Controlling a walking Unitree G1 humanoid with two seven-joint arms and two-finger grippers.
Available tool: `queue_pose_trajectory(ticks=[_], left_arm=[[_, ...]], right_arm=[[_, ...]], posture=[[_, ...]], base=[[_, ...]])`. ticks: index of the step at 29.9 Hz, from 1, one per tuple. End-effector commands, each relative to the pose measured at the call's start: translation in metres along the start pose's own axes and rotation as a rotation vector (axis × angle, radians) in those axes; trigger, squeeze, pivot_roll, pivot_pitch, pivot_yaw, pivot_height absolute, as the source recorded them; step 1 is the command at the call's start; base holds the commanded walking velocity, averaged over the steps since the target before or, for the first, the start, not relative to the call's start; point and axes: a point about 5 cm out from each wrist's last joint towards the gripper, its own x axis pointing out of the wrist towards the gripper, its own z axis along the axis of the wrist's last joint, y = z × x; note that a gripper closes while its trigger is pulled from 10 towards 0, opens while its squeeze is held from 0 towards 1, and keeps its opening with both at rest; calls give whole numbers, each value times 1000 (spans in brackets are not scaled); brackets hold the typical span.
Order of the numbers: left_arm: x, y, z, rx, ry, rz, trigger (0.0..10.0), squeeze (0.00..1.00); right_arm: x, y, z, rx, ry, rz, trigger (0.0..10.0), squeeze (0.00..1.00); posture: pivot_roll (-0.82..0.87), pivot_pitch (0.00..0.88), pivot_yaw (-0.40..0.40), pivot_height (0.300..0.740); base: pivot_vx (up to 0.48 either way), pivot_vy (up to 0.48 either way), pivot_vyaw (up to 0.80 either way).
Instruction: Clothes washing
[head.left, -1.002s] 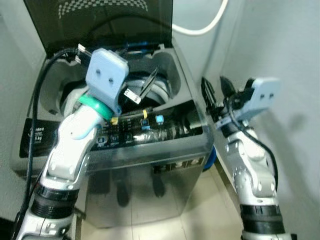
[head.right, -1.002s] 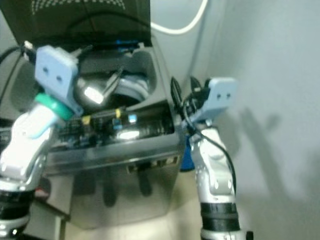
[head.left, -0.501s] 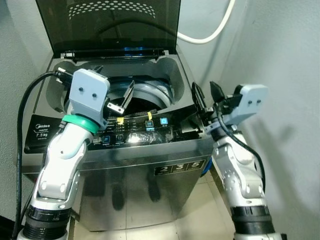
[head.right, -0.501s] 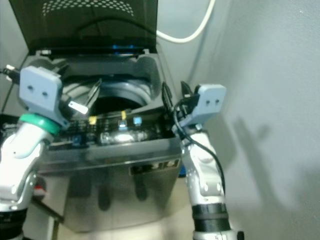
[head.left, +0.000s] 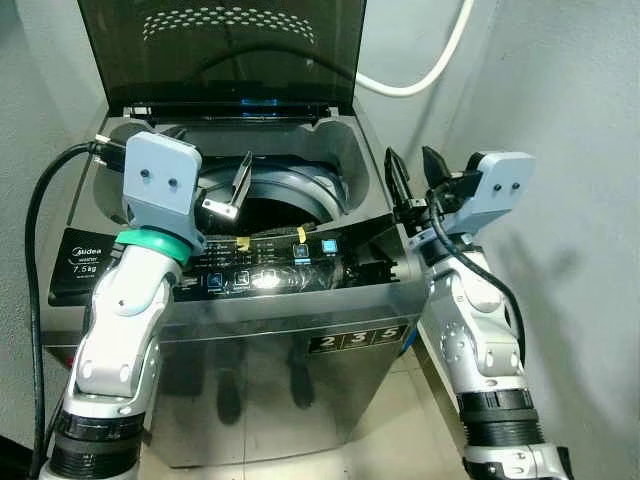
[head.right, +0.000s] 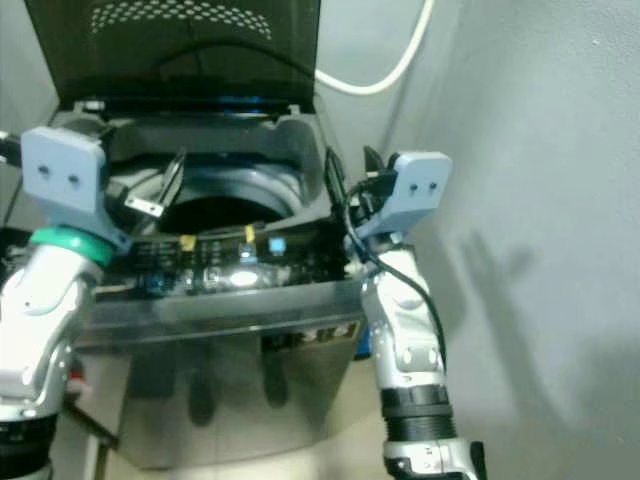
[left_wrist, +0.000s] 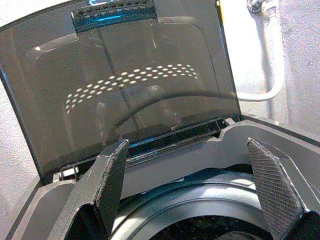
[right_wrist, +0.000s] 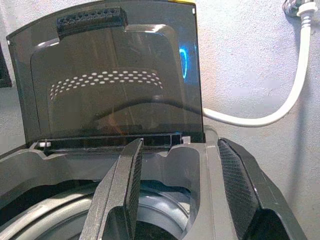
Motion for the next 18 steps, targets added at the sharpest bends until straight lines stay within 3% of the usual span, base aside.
queue_pose_trajectory(ticks=[1, 18], left_arm=[[0, 0, -3, 5, 16, 9, 10000, 0], [4, -3, -5, 8, 18, -7, 10000, 0]], right_arm=[[0, -2, -1, -10, -5, -2, 10000, 0], [-1, -7, -5, -25, 5, -16, 10000, 0]], posture=[[92, 59, -8, 740], [77, 45, 1, 740]], base=[[0, 0, 0], [0, 0, 0]])
